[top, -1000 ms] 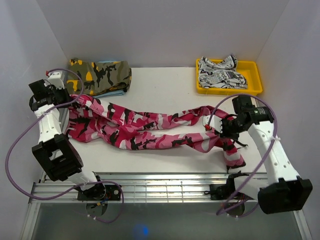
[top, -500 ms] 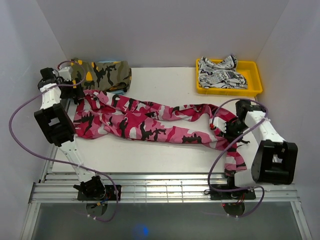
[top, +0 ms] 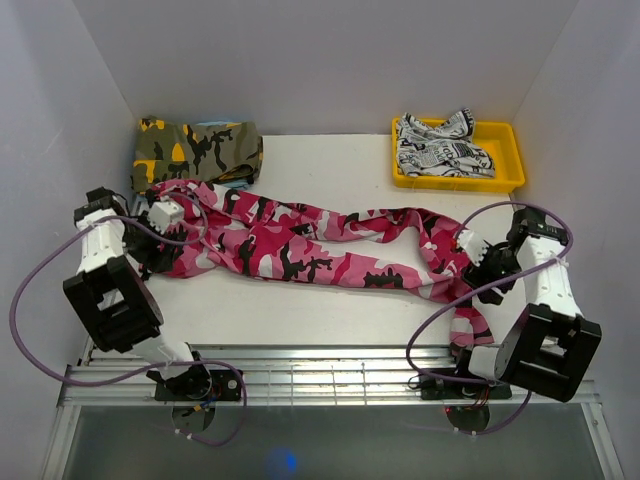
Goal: Fold and stack the trousers
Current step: Flatten the trousers out
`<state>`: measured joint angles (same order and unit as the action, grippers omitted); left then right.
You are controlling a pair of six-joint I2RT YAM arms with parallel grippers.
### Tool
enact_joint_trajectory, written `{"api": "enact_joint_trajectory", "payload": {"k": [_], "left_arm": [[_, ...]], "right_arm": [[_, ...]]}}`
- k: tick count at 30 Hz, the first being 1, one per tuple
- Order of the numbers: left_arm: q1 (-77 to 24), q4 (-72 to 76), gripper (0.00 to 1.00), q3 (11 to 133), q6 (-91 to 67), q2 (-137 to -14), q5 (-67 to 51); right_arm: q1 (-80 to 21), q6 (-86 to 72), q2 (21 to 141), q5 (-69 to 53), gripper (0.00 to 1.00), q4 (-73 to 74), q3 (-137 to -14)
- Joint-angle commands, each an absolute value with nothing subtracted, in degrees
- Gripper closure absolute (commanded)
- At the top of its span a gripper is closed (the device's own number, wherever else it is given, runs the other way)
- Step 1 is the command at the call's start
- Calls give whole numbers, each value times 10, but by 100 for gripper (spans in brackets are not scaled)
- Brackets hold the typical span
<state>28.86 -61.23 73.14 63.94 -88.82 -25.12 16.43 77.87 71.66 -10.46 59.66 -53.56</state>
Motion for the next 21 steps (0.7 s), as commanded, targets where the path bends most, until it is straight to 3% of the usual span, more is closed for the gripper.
{"api": "enact_joint_trajectory", "payload": {"k": [1,6,10,16,21], "left_arm": [[288,-626,15,682,792,-942,-226],[287,-556,13,644,845,-967,-248],[287,-543,10,644,842,-1017,-237],[287,-503,5,629,831,-1034,-265],[286,-469,7,605,833,-1039,-268]], "right_arm": [[185,723,748,-111,27,627,-535],[228,670,820,-184,27,669,-583],[249,720,826,-239,24,750,-597],[230,713,798,-265,20,751,-544],[191,705,824,-292,12,750,-519]]}}
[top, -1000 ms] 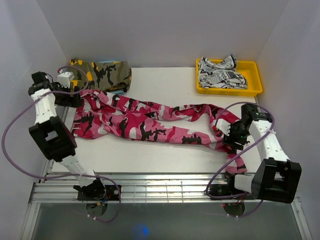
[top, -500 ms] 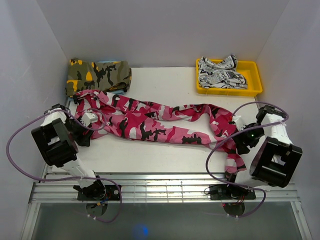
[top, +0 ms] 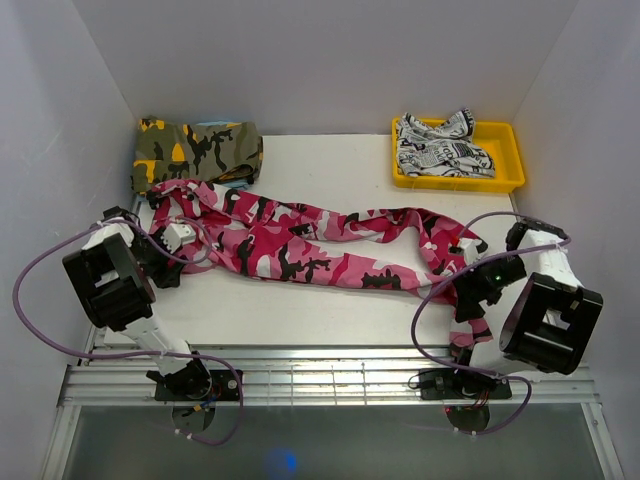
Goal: Fold and stack the trousers
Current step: Flatten the trousers out
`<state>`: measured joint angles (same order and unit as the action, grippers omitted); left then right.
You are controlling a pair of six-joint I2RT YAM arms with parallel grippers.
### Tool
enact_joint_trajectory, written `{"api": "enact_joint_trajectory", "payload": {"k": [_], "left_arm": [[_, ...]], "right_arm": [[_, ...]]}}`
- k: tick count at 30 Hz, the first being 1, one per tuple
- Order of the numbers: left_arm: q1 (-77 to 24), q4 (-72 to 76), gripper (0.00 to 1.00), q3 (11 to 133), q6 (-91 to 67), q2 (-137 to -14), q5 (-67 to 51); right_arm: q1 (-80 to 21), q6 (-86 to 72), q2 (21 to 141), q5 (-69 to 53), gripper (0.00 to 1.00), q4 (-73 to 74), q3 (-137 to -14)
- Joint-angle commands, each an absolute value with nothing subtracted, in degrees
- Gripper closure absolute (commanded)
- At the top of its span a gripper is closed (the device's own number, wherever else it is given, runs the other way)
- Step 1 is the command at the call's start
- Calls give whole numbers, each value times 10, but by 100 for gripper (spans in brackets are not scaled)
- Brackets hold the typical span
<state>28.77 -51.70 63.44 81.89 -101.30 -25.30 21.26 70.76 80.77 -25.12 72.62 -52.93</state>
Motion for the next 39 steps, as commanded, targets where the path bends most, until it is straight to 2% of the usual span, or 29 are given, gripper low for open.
{"api": "enact_joint_trajectory", "payload": {"k": [1,3,5,6,8,9,10,11,12,14,17,21,26,29,32,34,36,37,38,39], "left_arm": [[286,-464,9,606,831,-1043,-264],[286,-464,15,610,823,-1052,-264],[286,-463,22,608,819,-1055,-268],[286,-463,34,606,818,-1054,-272],[286,-469,53,599,823,-1047,-277],[286,-474,62,594,843,-1044,-273],[286,-482,79,585,855,-1041,-265],[286,-488,86,584,867,-1041,-252],[287,-493,91,583,886,-1042,-220],[294,-528,100,594,909,-1039,-200],[330,-600,100,641,961,-1018,-211],[362,-705,100,729,1016,-1001,-224],[416,-791,100,787,1096,-976,-206],[443,-791,100,748,1139,-949,-153],[478,-787,100,690,1176,-922,-116],[492,-790,100,645,1208,-898,-102],[509,-781,99,614,1246,-872,-90],[515,-761,89,597,1257,-857,-91],[521,-750,63,570,1266,-830,-91],[522,-741,56,561,1273,-818,-95]], "right_arm": [[179,697,830,-298,11,750,-519],[164,670,840,-293,10,717,-513],[148,612,842,-264,16,648,-506],[147,600,843,-252,30,629,-505],[147,583,841,-209,52,600,-509],[148,584,838,-195,74,585,-518],[153,590,834,-172,83,581,-527],[157,611,825,-159,91,580,-538],[163,626,821,-150,92,581,-567],[179,663,815,-123,92,586,-603],[202,757,796,-99,92,592,-660],[215,874,766,-80,92,606,-677],[229,993,714,-61,92,609,-621],[236,1061,669,-38,92,609,-543],[239,1126,600,-17,84,612,-474],[243,1163,560,-22,83,611,-421],[243,1214,506,-25,77,611,-385],[243,1226,492,-28,69,611,-377],[243,1235,470,-30,43,609,-372],[243,1241,462,-39,31,600,-370]]}}
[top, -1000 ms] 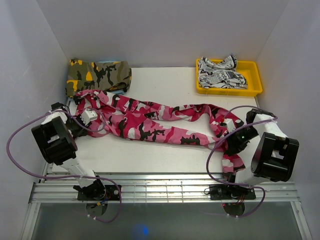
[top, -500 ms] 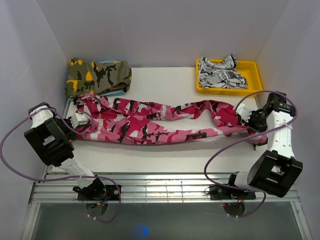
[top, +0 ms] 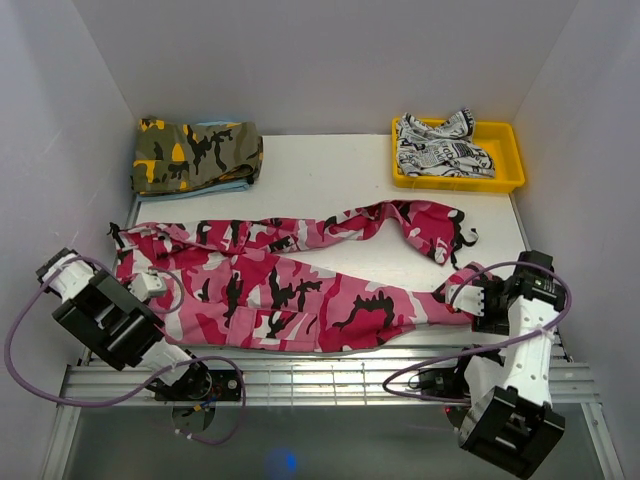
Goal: Fold and stack the trousers
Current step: Flatten the trousers out
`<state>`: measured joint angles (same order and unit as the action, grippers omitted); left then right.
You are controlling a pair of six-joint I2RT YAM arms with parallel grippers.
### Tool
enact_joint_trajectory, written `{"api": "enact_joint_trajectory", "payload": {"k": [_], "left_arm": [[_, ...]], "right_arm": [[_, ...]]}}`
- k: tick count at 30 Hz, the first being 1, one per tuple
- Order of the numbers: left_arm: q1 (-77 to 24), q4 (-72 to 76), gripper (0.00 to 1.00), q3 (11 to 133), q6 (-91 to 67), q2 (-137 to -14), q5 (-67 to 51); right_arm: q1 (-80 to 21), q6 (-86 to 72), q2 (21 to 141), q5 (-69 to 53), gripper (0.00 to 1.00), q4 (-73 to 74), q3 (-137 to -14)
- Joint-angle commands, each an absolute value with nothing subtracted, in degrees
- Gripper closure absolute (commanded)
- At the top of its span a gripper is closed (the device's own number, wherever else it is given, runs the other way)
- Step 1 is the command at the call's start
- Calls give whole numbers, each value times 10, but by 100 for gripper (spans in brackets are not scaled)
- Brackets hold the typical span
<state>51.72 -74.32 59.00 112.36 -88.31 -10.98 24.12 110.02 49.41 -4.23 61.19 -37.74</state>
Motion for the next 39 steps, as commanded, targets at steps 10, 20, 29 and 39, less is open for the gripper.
{"api": "enact_joint_trajectory", "payload": {"k": [10,20,29,39], "left_arm": [[525,-739,16,648,1218,-853,-201],[513,-746,15,668,1109,-889,-364],[502,-744,15,642,1102,-889,-385],[483,-727,15,653,1057,-895,-410]], "right_arm": [[268,942,765,-104,25,702,-652],[301,819,936,-164,24,747,-737],[302,1011,833,-66,25,592,-565],[322,1083,795,-41,92,557,-524]]}}
